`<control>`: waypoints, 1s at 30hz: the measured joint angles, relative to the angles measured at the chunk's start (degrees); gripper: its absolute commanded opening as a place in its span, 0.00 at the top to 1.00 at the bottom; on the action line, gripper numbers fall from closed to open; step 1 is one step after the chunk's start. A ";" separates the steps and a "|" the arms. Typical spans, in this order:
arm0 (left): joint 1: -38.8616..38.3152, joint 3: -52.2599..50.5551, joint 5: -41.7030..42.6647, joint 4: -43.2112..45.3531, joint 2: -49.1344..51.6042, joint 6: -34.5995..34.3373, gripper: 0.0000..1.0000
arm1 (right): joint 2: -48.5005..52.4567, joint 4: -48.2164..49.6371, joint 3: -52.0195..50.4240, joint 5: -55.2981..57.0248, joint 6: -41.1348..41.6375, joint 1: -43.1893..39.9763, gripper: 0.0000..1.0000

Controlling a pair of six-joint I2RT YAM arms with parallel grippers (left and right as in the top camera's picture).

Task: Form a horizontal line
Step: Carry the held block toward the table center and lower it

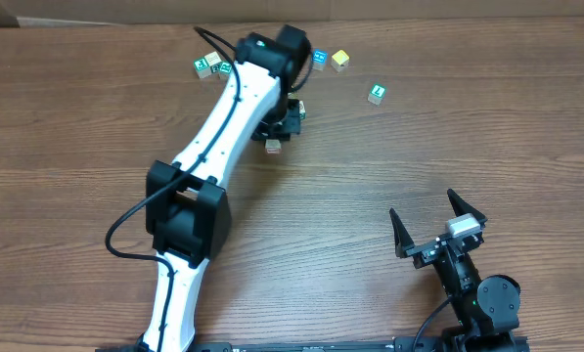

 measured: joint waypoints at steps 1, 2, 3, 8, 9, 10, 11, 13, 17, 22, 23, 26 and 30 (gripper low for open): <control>-0.59 -0.33 -0.33 0.02 0.00 -0.59 0.78 | 0.00 0.00 0.00 -0.02 -0.02 0.00 0.00; -1.14 -0.74 -0.66 0.09 0.00 -1.07 0.78 | 0.00 0.02 0.00 0.00 -0.02 0.00 0.00; -1.66 -1.42 -0.94 0.46 0.00 -1.64 0.78 | 0.00 0.00 0.00 0.00 -0.02 0.00 0.00; -2.82 -5.55 -1.46 3.13 0.00 -3.52 0.78 | 0.00 0.00 0.00 -0.02 -0.02 0.00 0.00; -2.80 -6.60 -1.53 4.02 0.00 -3.85 0.78 | 0.00 0.00 0.00 0.00 -0.02 0.00 0.00; -2.78 -7.87 -1.66 5.01 0.00 -4.00 0.78 | 0.00 0.00 0.00 -0.02 0.00 0.00 0.00; -2.64 -8.70 -1.70 5.79 0.00 -4.04 0.78 | 0.00 0.00 0.00 0.00 -0.04 0.00 0.00; -2.58 -10.38 -1.73 7.74 0.00 -4.33 0.78 | 0.00 0.00 0.00 -0.02 -0.04 0.00 0.00; -2.58 -12.26 -1.99 9.92 0.00 -5.16 0.77 | 0.00 0.00 0.00 -0.02 -0.04 0.00 0.00; -2.58 -13.22 -3.63 10.16 0.00 -5.77 0.76 | 0.00 -0.02 0.00 0.00 -0.07 0.00 0.00; -2.58 -13.22 -3.96 10.19 0.00 -5.90 0.76 | 0.00 0.00 0.00 -0.02 -0.02 0.00 0.00; -2.58 -13.25 -4.70 10.19 0.00 -5.99 0.75 | 0.00 -0.02 0.00 -0.02 -0.02 0.00 0.00; -2.56 -13.73 -5.14 10.78 0.00 -6.05 0.74 | 0.00 0.00 0.00 -0.02 -0.02 0.00 0.00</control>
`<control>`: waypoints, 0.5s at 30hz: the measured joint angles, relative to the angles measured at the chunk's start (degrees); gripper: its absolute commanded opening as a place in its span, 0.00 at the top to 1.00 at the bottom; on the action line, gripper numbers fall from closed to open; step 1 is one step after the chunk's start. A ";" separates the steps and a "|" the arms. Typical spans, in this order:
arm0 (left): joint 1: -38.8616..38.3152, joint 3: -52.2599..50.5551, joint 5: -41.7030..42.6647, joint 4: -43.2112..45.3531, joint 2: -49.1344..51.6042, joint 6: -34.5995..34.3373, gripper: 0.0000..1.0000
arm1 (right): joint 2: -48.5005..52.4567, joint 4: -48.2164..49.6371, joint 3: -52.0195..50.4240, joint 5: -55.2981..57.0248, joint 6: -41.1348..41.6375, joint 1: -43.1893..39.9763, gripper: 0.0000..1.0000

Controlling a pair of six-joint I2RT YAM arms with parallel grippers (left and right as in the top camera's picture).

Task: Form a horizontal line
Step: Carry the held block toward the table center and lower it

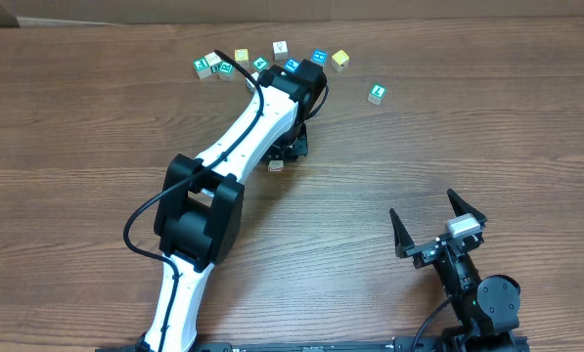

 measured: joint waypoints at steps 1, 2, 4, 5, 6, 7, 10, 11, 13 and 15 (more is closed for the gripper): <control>0.00 -0.39 -0.02 0.44 0.00 -0.15 0.74 | 0.00 0.00 0.00 0.00 -0.02 0.00 0.00; 0.00 -1.03 -0.02 1.05 0.00 -0.35 0.74 | 0.00 -0.02 0.00 0.00 0.00 0.00 0.00; 0.00 -2.60 -0.02 2.25 0.00 -0.55 0.74 | 0.00 0.02 0.00 0.02 -0.02 -0.02 0.00; 0.02 -3.56 -0.02 2.78 0.00 -0.55 0.73 | 0.00 0.02 0.00 0.00 -0.02 0.00 0.00; 0.02 -4.28 -0.02 3.04 0.00 -0.57 0.73 | 0.00 0.00 0.00 0.02 0.00 0.00 0.00; 0.02 -4.68 -0.13 3.10 0.00 -0.68 0.73 | 0.00 0.00 0.00 0.02 0.00 -0.02 0.00; 0.37 -4.74 0.04 3.45 -0.02 -0.74 0.72 | 0.00 0.00 0.00 0.02 0.00 0.00 0.00; 0.42 -4.74 0.09 3.56 -0.02 -0.74 0.72 | 0.00 0.00 0.00 0.00 -0.02 0.00 0.00; 0.74 -4.74 0.46 3.87 -0.02 -0.74 0.71 | 0.00 0.00 0.00 0.02 0.00 0.00 0.00; 1.14 -4.79 0.85 3.96 -0.02 -0.74 0.70 | 0.00 -0.02 0.00 0.00 0.00 0.00 0.00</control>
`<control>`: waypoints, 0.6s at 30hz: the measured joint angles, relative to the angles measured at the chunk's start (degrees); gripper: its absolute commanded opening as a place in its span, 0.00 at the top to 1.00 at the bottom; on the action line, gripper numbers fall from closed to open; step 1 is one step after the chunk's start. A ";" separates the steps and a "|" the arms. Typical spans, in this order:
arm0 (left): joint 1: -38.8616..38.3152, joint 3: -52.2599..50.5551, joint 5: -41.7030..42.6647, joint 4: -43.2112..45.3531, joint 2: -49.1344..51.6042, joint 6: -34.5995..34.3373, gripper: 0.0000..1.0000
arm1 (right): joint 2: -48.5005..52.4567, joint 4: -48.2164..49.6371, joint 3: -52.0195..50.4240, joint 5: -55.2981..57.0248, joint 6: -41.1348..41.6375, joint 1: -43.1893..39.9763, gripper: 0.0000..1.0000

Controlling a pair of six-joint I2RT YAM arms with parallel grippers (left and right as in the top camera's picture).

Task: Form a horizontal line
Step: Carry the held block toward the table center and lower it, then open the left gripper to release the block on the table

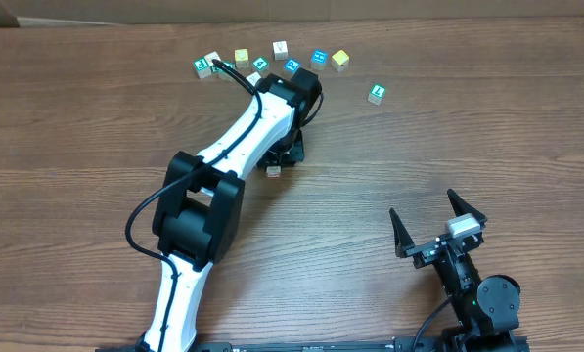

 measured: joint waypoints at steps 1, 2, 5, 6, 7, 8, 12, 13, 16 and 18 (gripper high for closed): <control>0.24 0.00 0.09 0.04 0.00 0.00 0.69 | 0.00 0.02 0.00 0.02 -0.02 0.00 0.00; 0.42 -0.02 0.09 0.15 0.00 0.00 0.69 | 0.00 0.00 0.00 0.02 -0.02 0.00 0.00; 1.05 -0.04 0.31 0.17 0.00 0.00 0.67 | 0.00 0.02 0.00 0.02 -0.02 -0.02 0.00; 1.14 -0.04 0.48 0.17 0.00 0.02 0.66 | 0.00 0.04 0.00 0.02 0.00 -0.02 0.00; 1.14 -0.04 0.55 0.20 0.00 0.02 0.66 | 0.00 0.04 0.00 0.02 -0.02 0.00 0.00; 1.22 -0.04 0.70 0.20 0.00 0.00 0.66 | 0.00 0.02 0.00 0.02 0.02 0.00 0.00; 1.25 -0.04 1.44 0.20 0.00 0.02 0.64 | 0.00 0.00 0.00 0.00 0.00 -0.02 0.00; 1.25 -0.04 1.64 0.20 0.00 0.02 0.64 | 0.00 0.02 0.00 0.02 0.02 -0.02 0.00; 1.25 -0.04 2.01 0.20 0.00 0.02 0.64 | 0.00 0.02 0.00 0.00 -0.02 0.00 0.00; 1.25 -0.04 2.32 0.20 0.00 0.02 0.64 | 0.00 0.00 0.00 0.00 0.02 0.00 0.00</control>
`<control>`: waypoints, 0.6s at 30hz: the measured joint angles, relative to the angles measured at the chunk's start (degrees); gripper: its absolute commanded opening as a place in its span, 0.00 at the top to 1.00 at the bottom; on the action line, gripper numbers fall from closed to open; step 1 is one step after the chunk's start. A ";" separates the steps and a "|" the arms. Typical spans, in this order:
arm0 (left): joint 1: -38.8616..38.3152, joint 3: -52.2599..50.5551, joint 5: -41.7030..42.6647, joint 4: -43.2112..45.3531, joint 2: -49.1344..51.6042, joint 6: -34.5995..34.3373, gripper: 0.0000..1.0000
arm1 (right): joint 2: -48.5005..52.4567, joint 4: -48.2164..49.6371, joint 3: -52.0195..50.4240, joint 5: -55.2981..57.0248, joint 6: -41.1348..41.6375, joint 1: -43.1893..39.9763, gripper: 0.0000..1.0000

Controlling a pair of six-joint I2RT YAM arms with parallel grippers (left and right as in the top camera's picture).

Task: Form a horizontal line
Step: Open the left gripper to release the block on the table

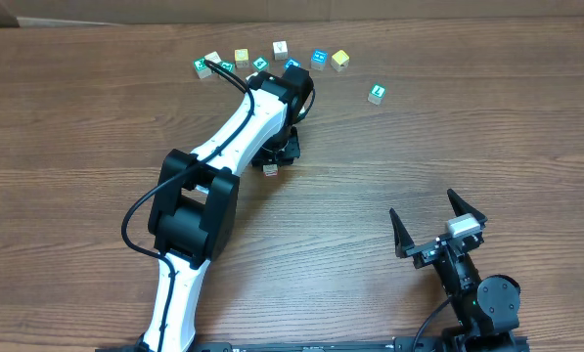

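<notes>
Several small cubes lie in a loose row along the far side of the table: a teal one (pixel 202 66) at the left end, a white one (pixel 281 48), a blue one (pixel 319 58) and a yellow one (pixel 340 60). A teal cube (pixel 377 94) sits apart at the right. My left gripper (pixel 275 161) points down, nearer than the row, and looks shut on a pale cube (pixel 270 169) with a reddish face. The left wrist covers part of the row around the blue cube (pixel 292 66). My right gripper (pixel 424 207) rests open at the near right, holding nothing.
The white left arm (pixel 223 137) stretches diagonally from the near left edge toward the row. A black cable (pixel 135 230) loops off its elbow. Brown wood table (pixel 468 137) lies bare to the right of the arm.
The left arm has shifted slightly to the left, and the pale cube under its fingers sits a touch farther back and left. The right arm has not moved.
At first the left wrist hung over the middle of the row, hiding several cubes, with the pale cube just below it. Then the gripper and the cube stood nearer to me and the row showed. The cube has stayed there with only small shifts.
</notes>
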 measured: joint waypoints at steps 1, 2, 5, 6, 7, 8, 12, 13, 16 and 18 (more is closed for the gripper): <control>0.00 0.00 0.13 0.00 0.00 0.00 0.64 | 0.00 0.02 0.00 0.00 -0.04 -0.02 0.00; 0.00 0.00 0.15 0.00 0.00 0.00 0.64 | 0.00 0.02 0.00 0.00 -0.02 0.00 0.00; 0.00 0.00 0.33 -0.02 0.00 0.00 0.65 | 0.00 0.02 0.00 0.00 -0.02 0.00 0.00; 0.00 0.00 0.35 -0.02 0.00 0.02 0.65 | 0.00 0.02 0.00 0.02 -0.04 0.00 0.00; 0.00 0.00 0.35 -0.02 0.00 0.07 0.65 | 0.00 0.00 0.00 0.02 -0.04 -0.02 0.00; 0.00 0.00 0.35 0.00 0.00 0.24 0.66 | 0.00 0.04 0.00 0.02 -0.04 0.00 0.00; 0.00 0.00 0.33 0.02 0.00 1.33 0.66 | 0.00 0.02 0.00 0.02 -0.02 0.00 0.00; 0.00 0.00 0.35 0.07 0.00 1.62 0.67 | 0.00 0.00 0.00 0.02 0.00 -0.02 0.00; 0.00 0.00 0.35 0.22 0.00 2.40 0.66 | 0.00 0.04 0.00 0.02 -0.02 0.00 0.00; 0.00 0.00 0.35 0.17 0.00 3.04 0.66 | 0.00 0.02 0.00 0.00 -0.04 0.00 0.00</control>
